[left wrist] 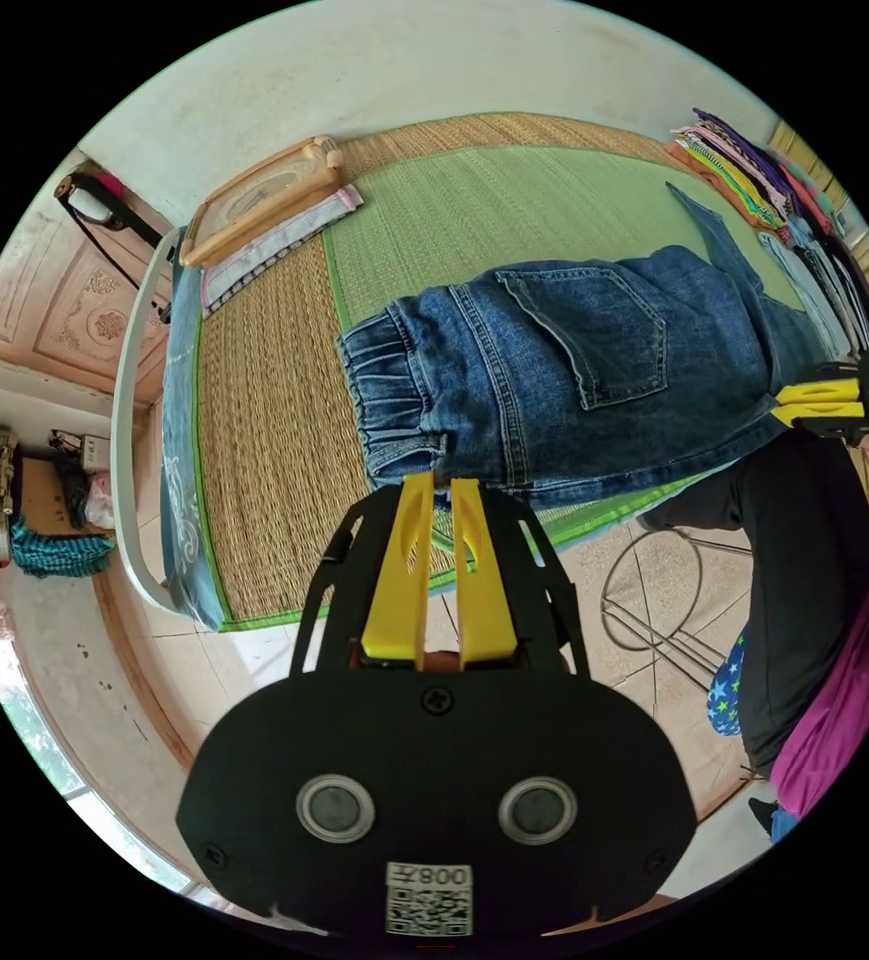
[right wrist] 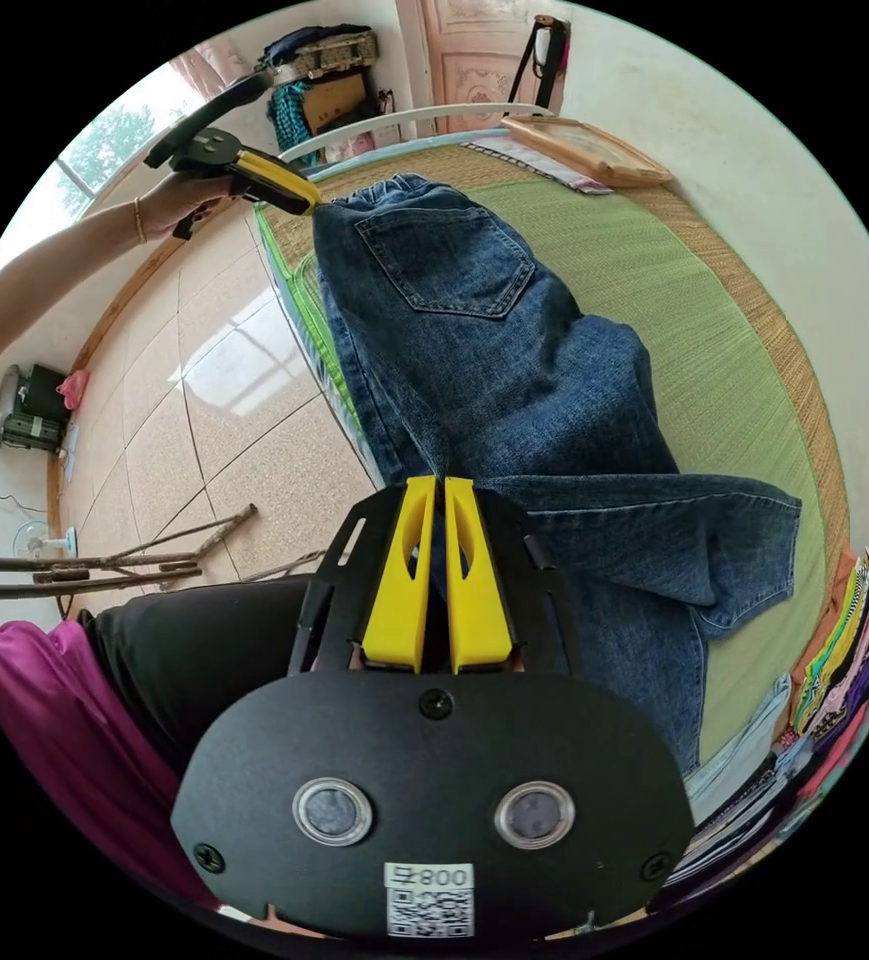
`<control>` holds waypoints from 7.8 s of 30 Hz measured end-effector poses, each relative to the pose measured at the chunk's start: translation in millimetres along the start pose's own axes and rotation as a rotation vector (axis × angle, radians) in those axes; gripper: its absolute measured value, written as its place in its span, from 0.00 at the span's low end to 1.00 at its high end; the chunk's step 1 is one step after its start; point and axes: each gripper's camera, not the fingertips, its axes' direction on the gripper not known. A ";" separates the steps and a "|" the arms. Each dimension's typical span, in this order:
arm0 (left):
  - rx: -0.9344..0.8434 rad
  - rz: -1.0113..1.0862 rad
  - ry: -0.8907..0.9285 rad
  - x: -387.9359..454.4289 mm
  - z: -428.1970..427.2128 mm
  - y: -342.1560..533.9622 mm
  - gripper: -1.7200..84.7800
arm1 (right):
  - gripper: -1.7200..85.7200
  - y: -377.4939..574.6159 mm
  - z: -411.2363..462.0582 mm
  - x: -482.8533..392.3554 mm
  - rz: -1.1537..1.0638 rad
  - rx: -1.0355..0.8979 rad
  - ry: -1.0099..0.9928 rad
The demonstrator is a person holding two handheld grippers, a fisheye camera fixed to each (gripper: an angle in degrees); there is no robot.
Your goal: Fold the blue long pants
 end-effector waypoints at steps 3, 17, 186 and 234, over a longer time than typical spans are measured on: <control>-0.015 -0.004 0.007 3.4 8.2 19.3 0.03 | 0.04 -14.9 20.1 -3.0 -0.010 -0.040 0.000; 0.012 -0.087 0.050 11.9 26.4 111.8 0.03 | 0.04 -66.3 77.0 7.1 0.007 -0.095 -0.085; 0.100 0.512 0.582 1189.3 -434.4 -440.8 0.12 | 0.12 531.1 1044.5 93.3 1.238 0.715 -0.314; 0.008 0.773 0.444 1635.3 -434.4 -758.8 0.04 | 0.04 575.2 1023.6 50.0 1.278 0.579 -0.035</control>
